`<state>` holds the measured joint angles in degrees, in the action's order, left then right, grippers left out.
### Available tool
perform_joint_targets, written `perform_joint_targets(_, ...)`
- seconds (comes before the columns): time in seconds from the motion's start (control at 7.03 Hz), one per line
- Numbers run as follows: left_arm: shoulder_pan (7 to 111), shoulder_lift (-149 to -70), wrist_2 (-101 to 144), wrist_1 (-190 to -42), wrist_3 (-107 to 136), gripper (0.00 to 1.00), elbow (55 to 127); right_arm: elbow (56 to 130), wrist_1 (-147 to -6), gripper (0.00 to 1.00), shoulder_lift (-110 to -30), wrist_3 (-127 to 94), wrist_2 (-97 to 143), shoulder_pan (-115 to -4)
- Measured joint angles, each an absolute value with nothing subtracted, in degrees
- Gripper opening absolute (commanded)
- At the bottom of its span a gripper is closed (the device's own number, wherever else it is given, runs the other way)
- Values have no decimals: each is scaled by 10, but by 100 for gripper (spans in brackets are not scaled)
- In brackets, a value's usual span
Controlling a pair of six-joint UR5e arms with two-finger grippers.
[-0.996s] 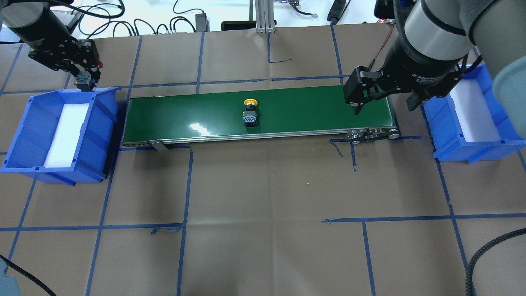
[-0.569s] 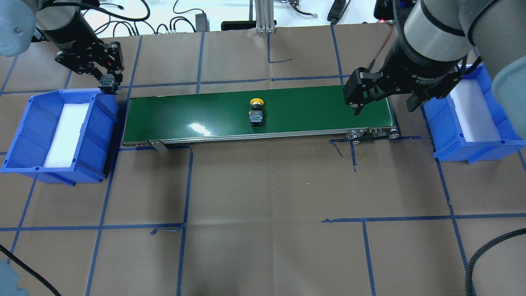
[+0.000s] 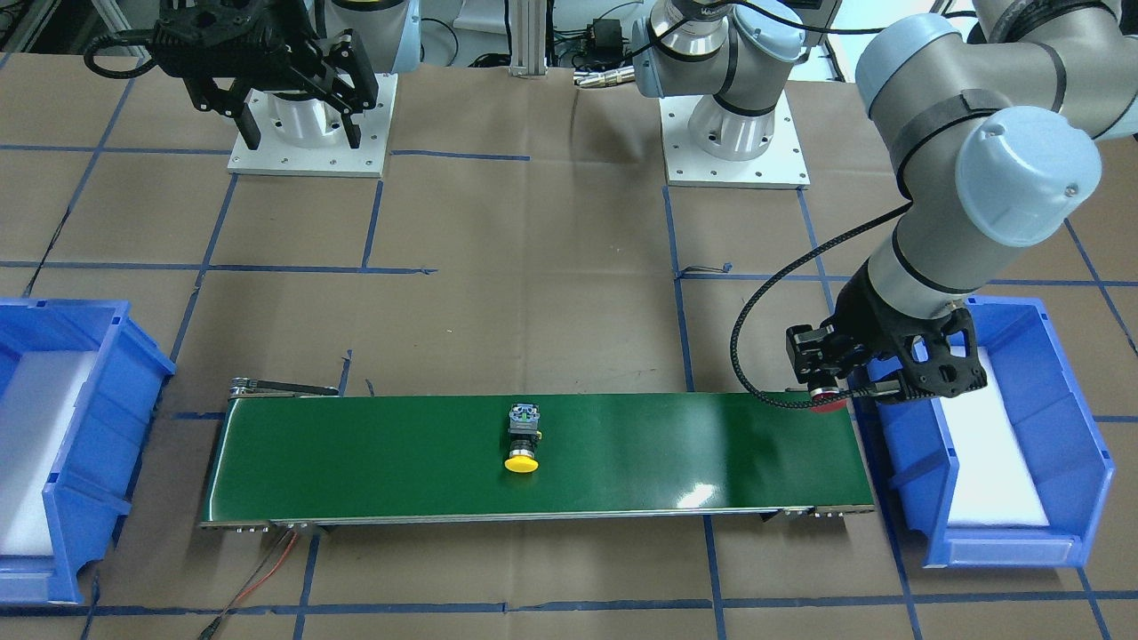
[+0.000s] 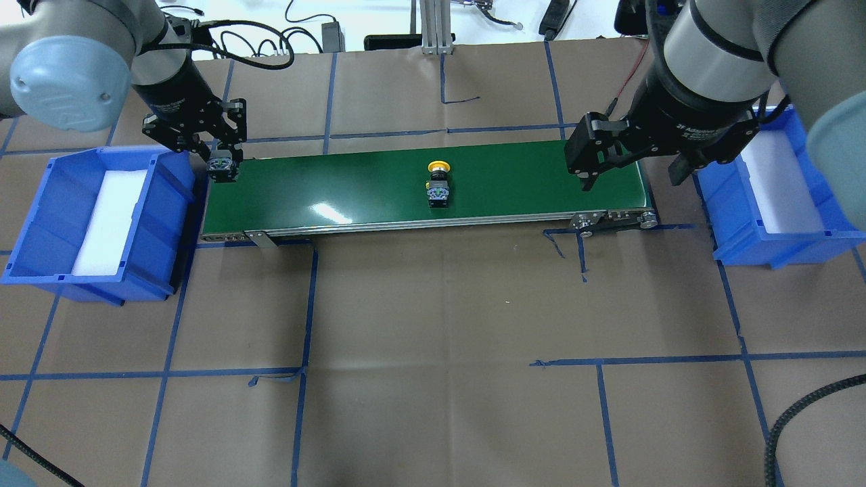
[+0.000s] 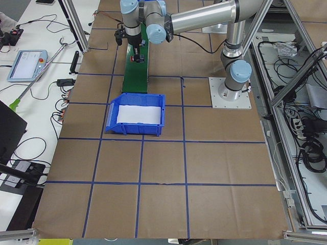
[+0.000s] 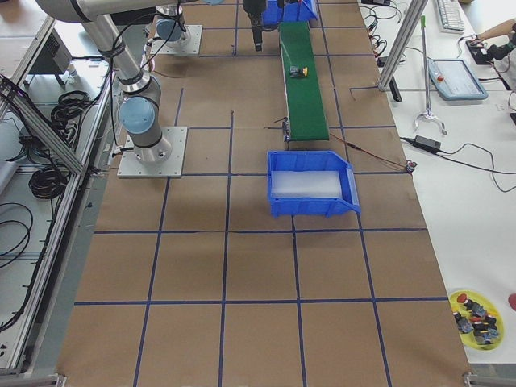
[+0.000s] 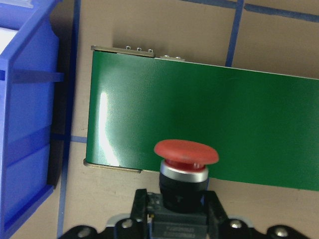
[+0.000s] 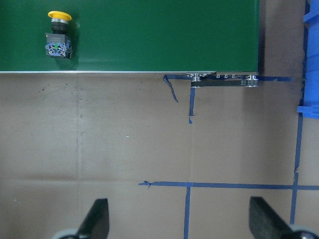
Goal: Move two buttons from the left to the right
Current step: 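Lift the red button and carry it onto the conveyor belt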
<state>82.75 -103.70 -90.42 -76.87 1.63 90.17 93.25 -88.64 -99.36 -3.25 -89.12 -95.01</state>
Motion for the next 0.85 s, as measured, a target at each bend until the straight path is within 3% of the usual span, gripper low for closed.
perform_joint_targets(0.85, 824, -1083, -905, -558, 19, 13, 1024, 934, -894, 100, -986, -31, -890, -950)
